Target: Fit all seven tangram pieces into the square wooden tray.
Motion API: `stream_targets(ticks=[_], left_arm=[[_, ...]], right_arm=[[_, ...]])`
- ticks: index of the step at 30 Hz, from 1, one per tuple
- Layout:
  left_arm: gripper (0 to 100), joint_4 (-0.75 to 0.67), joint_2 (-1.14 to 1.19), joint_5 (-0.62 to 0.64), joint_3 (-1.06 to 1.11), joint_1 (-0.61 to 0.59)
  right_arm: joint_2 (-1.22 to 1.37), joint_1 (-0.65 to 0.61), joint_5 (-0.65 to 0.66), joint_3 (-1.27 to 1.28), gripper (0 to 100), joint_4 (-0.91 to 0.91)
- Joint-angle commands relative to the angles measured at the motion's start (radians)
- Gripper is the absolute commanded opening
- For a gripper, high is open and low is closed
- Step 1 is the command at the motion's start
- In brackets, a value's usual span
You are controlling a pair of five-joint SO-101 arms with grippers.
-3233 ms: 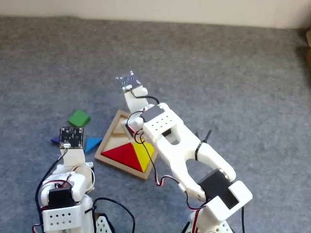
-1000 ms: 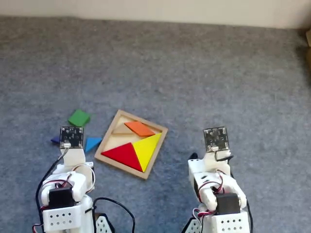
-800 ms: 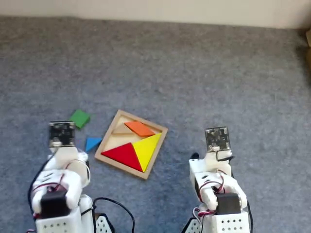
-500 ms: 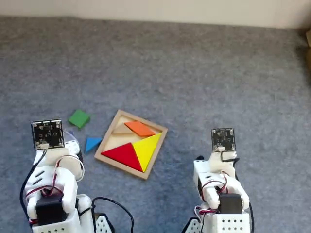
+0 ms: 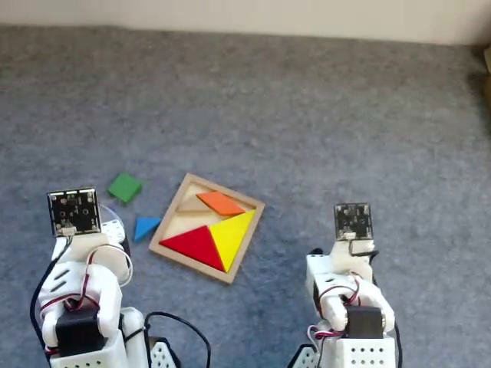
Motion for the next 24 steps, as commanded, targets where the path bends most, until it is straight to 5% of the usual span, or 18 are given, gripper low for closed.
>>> stream_targets(ticks=[1, 10, 15, 24], left_arm=[[1, -0.021, -0.035, 0.005, -0.051, -0.021], [1, -0.02, -0.033, 0.003, -0.035, -0.031], [1, -0.002, -0.024, -0.215, -0.059, 0.047], [2, 0.057, 0.199, -0.327, -0.231, 0.145]], right_arm=[[-0.013, 0.012, 0.009, 0.139, 15.6, 0.004], [-0.013, 0.012, 0.008, 0.139, 15.6, 0.004], [-0.013, 0.012, 0.008, 0.139, 15.6, 0.004], [-0.013, 0.012, 0.008, 0.139, 15.6, 0.004]])
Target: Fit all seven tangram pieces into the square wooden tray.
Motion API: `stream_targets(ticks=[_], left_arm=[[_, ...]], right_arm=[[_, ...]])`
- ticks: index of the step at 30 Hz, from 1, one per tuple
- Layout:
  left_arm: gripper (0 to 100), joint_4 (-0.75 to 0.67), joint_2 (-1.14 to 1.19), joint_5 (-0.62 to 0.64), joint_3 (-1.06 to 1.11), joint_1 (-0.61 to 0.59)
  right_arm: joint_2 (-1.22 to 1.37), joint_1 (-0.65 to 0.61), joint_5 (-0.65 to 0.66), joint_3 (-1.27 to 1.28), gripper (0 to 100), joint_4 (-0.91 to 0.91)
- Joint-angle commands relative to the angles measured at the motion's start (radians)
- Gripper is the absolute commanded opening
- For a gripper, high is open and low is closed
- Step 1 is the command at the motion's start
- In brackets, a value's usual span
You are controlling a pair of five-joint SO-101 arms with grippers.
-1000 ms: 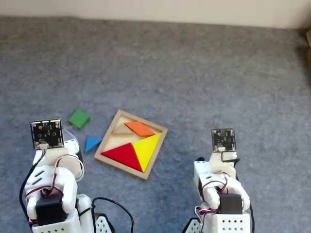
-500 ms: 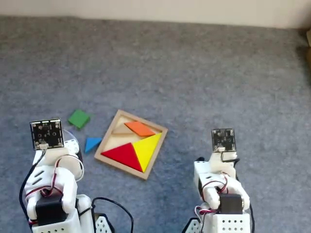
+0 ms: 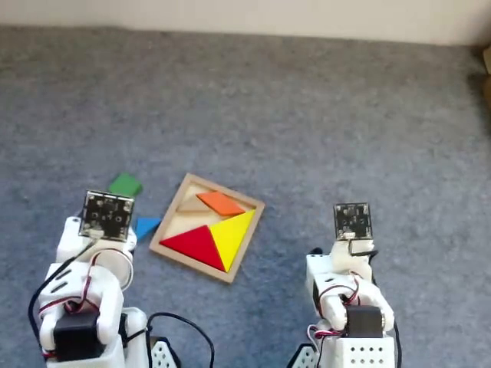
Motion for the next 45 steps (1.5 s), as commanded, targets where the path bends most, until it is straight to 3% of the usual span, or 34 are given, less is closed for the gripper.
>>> stream_targets(ticks=[1, 9, 12, 16, 24, 38, 45], left_arm=[[2, 0.008, 0.203, -0.021, -0.136, 0.059], [23, 0.0, 0.731, -0.023, -0.348, 0.16], [24, 0.0, 0.883, -0.026, -0.395, 0.18], [24, -0.003, 1.064, -0.123, -0.443, 0.185], [24, -0.189, 1.325, -0.138, -0.464, 0.186], [24, -0.44, 1.46, 0.367, -0.464, 0.257], [24, -0.448, 1.504, 0.397, -0.464, 0.312]], right_arm=[[-0.013, 0.012, 0.008, 0.139, 15.6, 0.004], [-0.013, 0.012, 0.008, 0.139, 15.6, 0.004], [-0.013, 0.012, 0.009, 0.139, 15.6, 0.004], [-0.013, 0.012, 0.011, 0.139, 15.6, 0.004], [-0.013, 0.012, 0.012, 0.139, 15.6, 0.002], [-0.013, 0.012, 0.012, 0.139, 15.6, 0.001], [-0.013, 0.012, 0.012, 0.139, 15.6, 0.001]])
